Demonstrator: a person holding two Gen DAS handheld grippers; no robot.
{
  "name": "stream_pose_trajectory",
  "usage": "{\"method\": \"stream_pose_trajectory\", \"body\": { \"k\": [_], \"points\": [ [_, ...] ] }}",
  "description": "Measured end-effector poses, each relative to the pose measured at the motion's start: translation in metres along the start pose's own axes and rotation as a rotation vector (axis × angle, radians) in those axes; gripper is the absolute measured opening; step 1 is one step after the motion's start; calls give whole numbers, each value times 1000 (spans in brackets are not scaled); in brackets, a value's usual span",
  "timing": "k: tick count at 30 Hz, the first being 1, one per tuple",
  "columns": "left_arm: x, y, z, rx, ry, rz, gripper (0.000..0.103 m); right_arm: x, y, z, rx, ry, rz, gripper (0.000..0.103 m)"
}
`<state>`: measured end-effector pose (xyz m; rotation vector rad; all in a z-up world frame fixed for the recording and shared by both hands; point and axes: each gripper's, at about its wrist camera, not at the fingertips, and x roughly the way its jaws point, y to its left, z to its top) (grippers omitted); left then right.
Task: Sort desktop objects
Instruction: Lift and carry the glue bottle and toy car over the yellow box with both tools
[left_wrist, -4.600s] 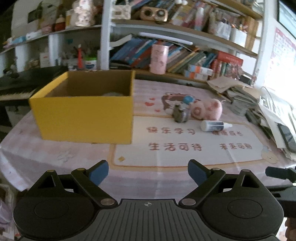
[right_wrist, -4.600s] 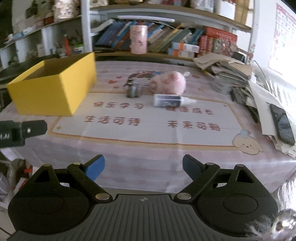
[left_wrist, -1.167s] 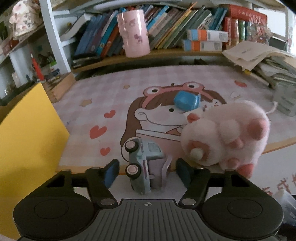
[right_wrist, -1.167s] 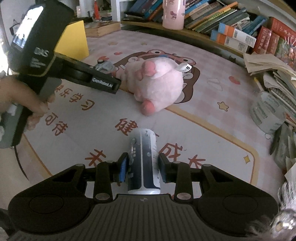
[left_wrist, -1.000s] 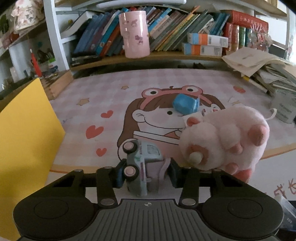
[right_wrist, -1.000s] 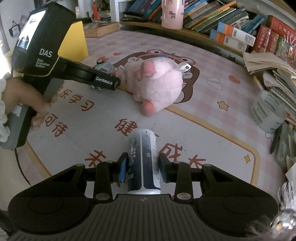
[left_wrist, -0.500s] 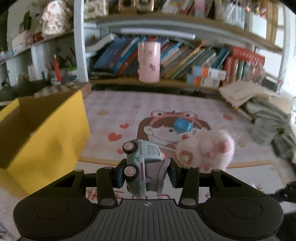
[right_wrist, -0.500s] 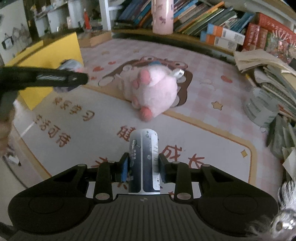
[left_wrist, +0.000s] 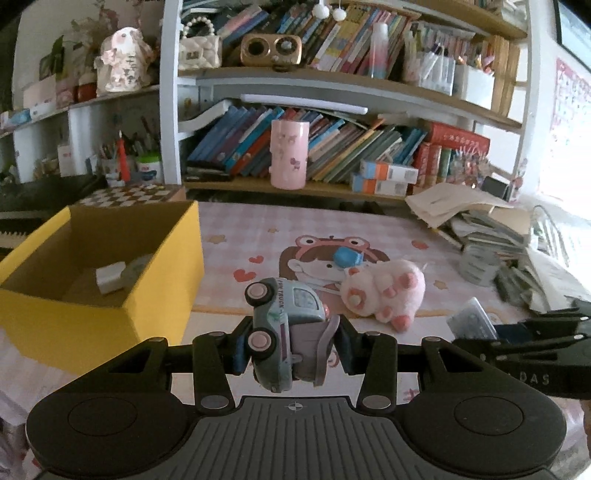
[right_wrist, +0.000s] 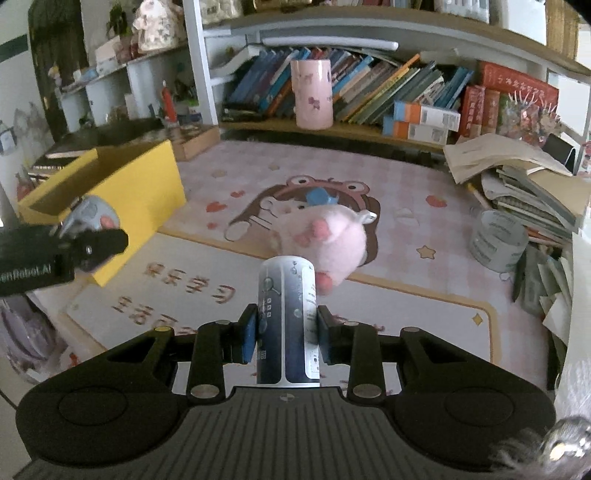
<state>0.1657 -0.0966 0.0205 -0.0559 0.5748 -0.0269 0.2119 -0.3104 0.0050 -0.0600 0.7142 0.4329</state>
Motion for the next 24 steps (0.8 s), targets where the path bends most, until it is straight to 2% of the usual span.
{"method": "stream_pose_trajectory", "body": {
  "k": [10, 17, 24],
  "points": [
    [-41, 33, -23, -4, -4, -77, 44, -25, 61, -13, 55, -16, 15, 30],
    [-71, 59, -37, 21, -25, -120, 44, -38, 112, -26, 39, -9, 10, 30],
    [-96, 90, -52, -3, 3, -138, 44, -45, 155, -48, 38, 26, 19, 30]
  ]
}}
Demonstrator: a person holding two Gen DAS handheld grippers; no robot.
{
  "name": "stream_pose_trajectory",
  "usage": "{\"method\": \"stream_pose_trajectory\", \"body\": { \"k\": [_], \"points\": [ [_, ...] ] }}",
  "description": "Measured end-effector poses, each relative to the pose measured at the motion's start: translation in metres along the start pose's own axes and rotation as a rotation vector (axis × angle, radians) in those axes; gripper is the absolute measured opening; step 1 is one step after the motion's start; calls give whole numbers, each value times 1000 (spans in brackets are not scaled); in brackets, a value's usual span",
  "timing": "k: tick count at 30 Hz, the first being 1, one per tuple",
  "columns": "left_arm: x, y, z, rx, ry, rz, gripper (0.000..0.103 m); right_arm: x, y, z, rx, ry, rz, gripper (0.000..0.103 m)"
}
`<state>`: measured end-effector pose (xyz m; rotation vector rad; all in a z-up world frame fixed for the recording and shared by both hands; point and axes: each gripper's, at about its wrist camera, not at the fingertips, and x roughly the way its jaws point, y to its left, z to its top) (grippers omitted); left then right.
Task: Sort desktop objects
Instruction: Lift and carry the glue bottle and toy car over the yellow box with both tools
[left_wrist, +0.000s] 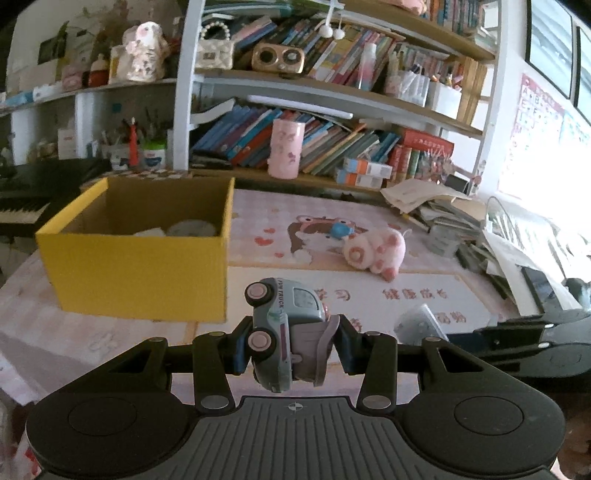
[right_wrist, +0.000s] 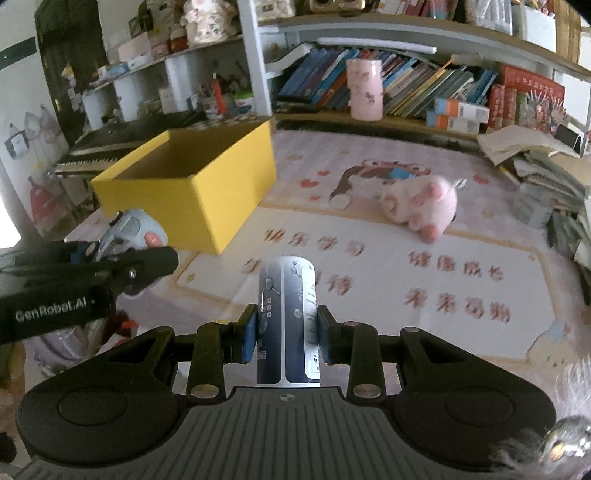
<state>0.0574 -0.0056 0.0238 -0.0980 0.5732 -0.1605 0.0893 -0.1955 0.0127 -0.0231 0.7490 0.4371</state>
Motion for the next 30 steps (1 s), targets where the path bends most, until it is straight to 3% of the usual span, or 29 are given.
{"method": "stream_pose_trajectory", "body": {
  "k": [11, 30],
  "points": [
    [-43, 36, -29, 4, 39, 37, 44, -3, 62, -28, -12, 26, 49, 30],
    [-79, 83, -45, -74, 37, 105, 44, 6, 125, -30, -102, 47, 126, 30]
  ]
}}
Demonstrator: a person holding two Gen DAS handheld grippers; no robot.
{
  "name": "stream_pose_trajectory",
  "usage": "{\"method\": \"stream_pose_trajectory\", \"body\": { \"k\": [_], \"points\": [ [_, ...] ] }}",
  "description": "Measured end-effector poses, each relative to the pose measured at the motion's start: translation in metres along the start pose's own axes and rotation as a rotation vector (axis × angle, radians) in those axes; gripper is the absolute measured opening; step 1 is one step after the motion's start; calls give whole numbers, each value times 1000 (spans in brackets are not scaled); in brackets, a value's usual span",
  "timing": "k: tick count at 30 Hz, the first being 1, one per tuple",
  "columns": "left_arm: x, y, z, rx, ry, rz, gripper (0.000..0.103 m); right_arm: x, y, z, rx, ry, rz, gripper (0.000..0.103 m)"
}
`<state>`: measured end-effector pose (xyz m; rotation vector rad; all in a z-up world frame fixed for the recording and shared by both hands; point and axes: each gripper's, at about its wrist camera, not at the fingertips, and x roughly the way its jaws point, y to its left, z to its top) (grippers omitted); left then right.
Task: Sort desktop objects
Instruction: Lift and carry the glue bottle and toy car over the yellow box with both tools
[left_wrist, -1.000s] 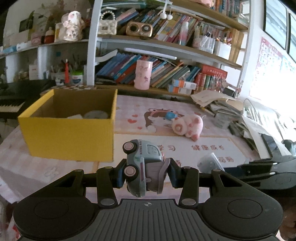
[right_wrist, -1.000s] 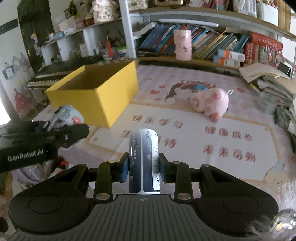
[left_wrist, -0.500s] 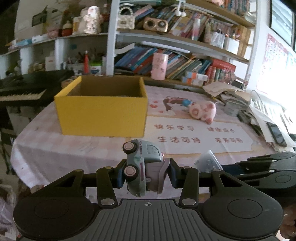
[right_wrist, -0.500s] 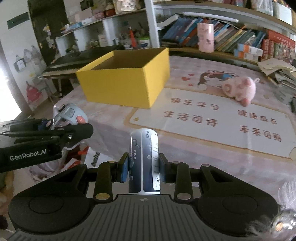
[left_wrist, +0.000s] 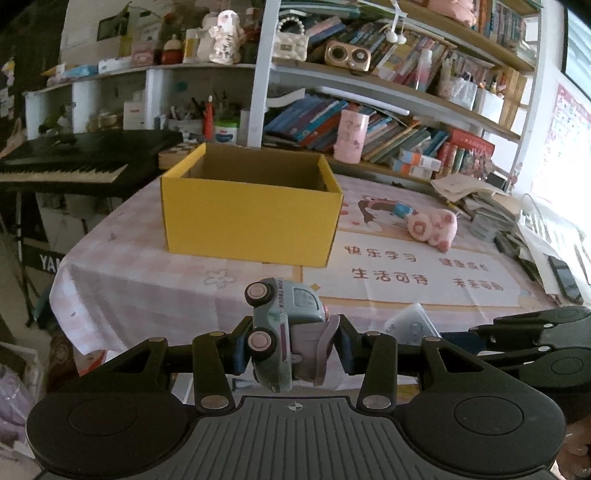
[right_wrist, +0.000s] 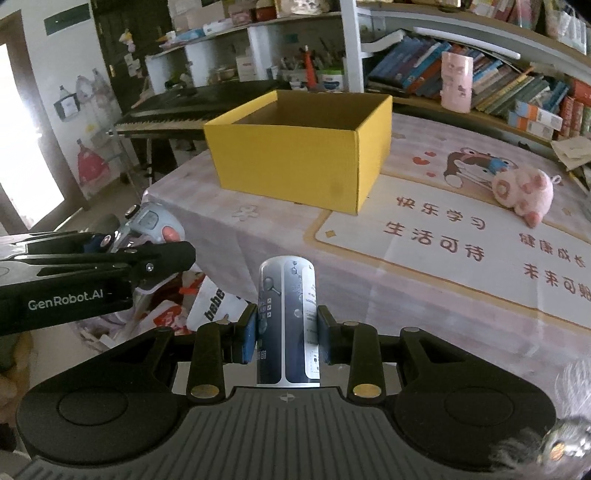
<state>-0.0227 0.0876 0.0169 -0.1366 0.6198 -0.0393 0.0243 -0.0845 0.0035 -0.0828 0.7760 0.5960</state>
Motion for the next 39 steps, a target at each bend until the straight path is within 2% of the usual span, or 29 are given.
{"method": "stream_pose_trajectory", "body": {
  "k": [11, 25, 39],
  "points": [
    [-2, 16, 0, -19, 0, 16, 44, 10, 17, 6, -35, -4, 16, 30],
    [6, 25, 2, -45, 19, 35, 44, 26, 17, 17, -46, 26, 39, 30],
    [39, 40, 37, -87, -37, 99, 44, 63, -2, 74, -111, -9, 77, 30]
  ]
}}
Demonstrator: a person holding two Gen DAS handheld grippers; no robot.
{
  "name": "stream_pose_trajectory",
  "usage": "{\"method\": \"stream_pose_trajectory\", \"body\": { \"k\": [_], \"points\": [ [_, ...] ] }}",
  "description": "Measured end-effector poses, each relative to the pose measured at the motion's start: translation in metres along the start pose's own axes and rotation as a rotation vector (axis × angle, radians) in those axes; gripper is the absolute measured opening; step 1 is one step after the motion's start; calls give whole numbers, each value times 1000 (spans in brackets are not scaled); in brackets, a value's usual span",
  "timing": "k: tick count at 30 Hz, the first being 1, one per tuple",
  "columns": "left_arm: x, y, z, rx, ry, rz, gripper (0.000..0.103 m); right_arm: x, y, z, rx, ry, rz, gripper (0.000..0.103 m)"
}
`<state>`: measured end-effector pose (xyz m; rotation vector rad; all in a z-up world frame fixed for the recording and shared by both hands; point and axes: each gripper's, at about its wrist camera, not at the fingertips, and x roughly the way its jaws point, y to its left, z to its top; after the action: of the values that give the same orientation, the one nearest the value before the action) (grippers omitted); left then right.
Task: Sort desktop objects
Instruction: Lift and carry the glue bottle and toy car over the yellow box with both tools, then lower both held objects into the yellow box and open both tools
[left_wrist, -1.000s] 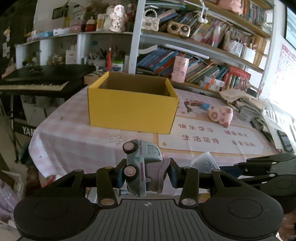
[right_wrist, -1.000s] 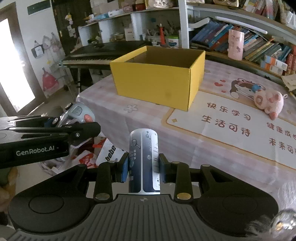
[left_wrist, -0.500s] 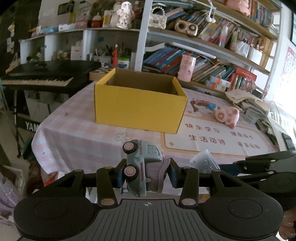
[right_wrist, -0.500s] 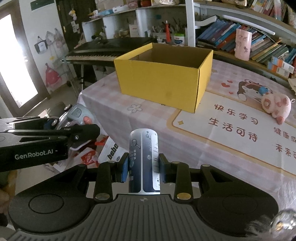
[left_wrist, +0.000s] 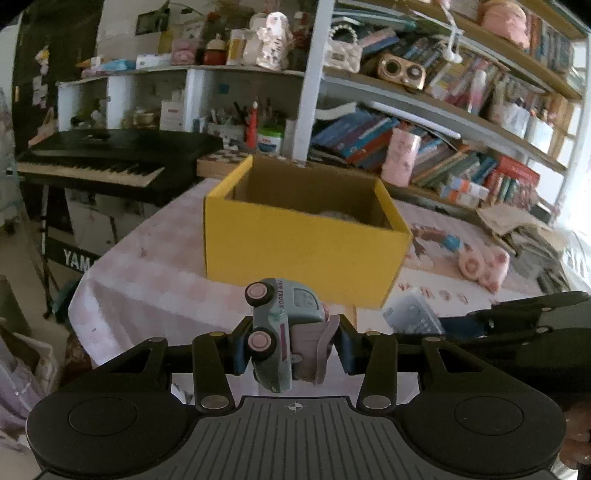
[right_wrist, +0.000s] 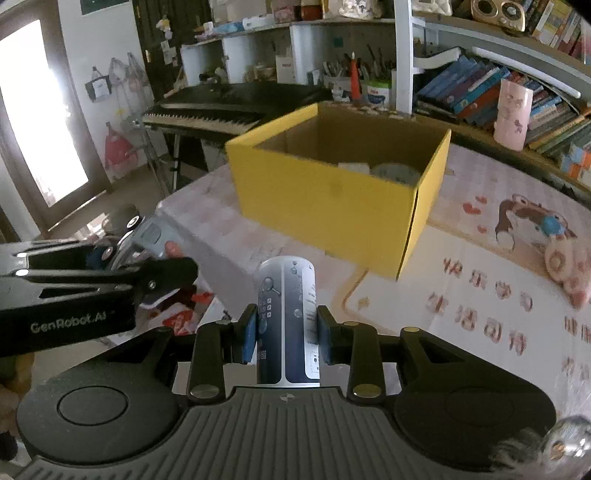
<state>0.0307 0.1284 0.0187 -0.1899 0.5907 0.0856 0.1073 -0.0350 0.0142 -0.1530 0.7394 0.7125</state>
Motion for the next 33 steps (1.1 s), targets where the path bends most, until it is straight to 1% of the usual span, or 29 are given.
{"method": "stream_pose_trajectory", "body": {
  "k": [4, 11, 15, 20, 24, 29, 32, 33],
  "points": [
    [15, 2, 20, -16, -38, 17, 44, 6, -17, 26, 8, -46, 11, 30],
    [40, -3, 71, 22, -152, 64, 44, 11, -41, 83, -12, -168, 51, 30],
    [56, -5, 94, 23, -185, 82, 44, 24, -59, 113, -36, -205, 56, 30],
    [89, -8, 115, 34, -159, 78, 44, 48, -80, 132, -71, -187, 52, 30],
    [115, -12, 128, 73, -132, 67, 44, 74, -91, 139, -122, -135, 47, 30],
    [158, -14, 134, 127, -40, 61, 44, 108, -98, 144, -212, -51, 56, 30],
    [181, -15, 133, 172, 13, 75, 44, 124, -98, 149, -274, -24, 65, 30],
    [188, -15, 132, 180, 30, 79, 44, 132, -97, 150, -304, -3, 63, 30]
  ]
}}
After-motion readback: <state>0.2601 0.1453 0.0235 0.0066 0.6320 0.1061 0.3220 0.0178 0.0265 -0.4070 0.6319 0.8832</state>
